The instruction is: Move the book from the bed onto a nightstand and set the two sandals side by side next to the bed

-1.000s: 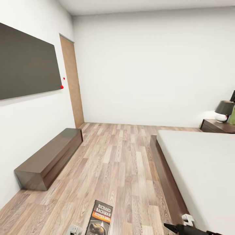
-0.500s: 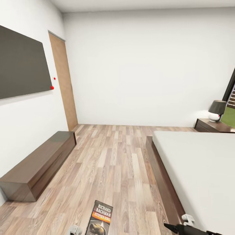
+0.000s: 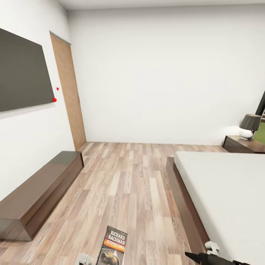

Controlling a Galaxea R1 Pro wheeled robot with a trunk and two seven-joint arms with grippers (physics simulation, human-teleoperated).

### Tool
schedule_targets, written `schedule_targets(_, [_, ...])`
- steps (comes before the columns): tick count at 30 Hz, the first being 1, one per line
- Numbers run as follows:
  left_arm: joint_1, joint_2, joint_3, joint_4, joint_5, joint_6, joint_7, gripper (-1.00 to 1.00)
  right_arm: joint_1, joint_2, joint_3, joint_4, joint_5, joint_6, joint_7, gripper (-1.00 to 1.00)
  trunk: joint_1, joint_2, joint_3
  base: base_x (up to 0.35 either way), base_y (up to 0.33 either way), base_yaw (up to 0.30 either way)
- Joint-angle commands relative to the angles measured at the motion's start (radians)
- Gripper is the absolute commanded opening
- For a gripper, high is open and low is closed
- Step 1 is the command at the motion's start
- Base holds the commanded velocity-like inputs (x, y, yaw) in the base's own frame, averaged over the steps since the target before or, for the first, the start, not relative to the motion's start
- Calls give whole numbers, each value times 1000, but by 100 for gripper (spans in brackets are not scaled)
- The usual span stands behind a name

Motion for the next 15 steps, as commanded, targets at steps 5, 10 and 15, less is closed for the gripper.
schedule_targets(5, [-1, 0, 3, 0, 7, 7, -5, -100, -1, 0, 6, 0, -10, 9, 3, 100, 1, -1, -1, 328, 0, 0])
schedule_targets(10, [-1, -1, 1, 0, 7, 6, -5, -100, -1, 0, 6, 0, -10, 9, 3, 100, 1, -1, -1, 328, 0, 0])
schedule_targets(15, [-1, -2, -1, 0, 6, 6, -5, -100, -1, 0, 6, 0, -10, 9, 3, 100, 1, -1, -1, 328, 0, 0])
